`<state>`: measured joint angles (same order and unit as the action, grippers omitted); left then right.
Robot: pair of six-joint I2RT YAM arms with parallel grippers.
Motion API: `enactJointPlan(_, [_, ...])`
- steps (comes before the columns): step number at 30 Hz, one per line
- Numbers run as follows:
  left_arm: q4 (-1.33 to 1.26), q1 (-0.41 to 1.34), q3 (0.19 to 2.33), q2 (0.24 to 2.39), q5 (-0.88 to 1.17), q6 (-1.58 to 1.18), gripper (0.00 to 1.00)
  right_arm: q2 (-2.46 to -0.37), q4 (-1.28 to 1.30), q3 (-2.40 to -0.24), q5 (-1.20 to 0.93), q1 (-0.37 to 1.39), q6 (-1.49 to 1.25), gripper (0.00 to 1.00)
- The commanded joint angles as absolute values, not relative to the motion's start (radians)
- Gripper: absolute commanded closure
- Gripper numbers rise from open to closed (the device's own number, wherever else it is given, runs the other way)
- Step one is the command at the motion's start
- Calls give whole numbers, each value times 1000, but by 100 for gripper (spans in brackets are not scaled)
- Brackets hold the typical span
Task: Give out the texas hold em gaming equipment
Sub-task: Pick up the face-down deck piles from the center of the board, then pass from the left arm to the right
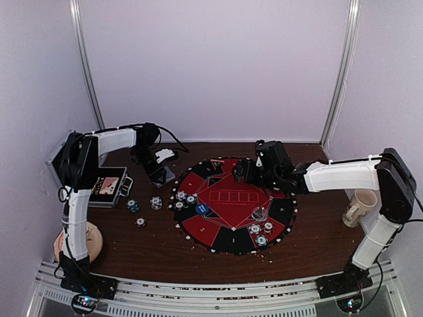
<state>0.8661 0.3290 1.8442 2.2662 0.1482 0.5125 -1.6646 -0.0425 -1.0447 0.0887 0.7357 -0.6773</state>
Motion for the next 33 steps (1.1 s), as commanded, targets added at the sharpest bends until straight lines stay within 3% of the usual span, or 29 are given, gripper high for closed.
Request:
enactJointPlan(1, [853,334,1878,2188,202,532,39,-1755,-122,-1105,-23,742,-750,1])
enactJointPlan(19, [852,468,1848,2114,339,533,39,-2126,-460,-1312,-305,743,-1037,4])
enactJointPlan(33, [835,583,1750,2054,340,568,39,-2170,-545,-1289,-505,726,-1080,8])
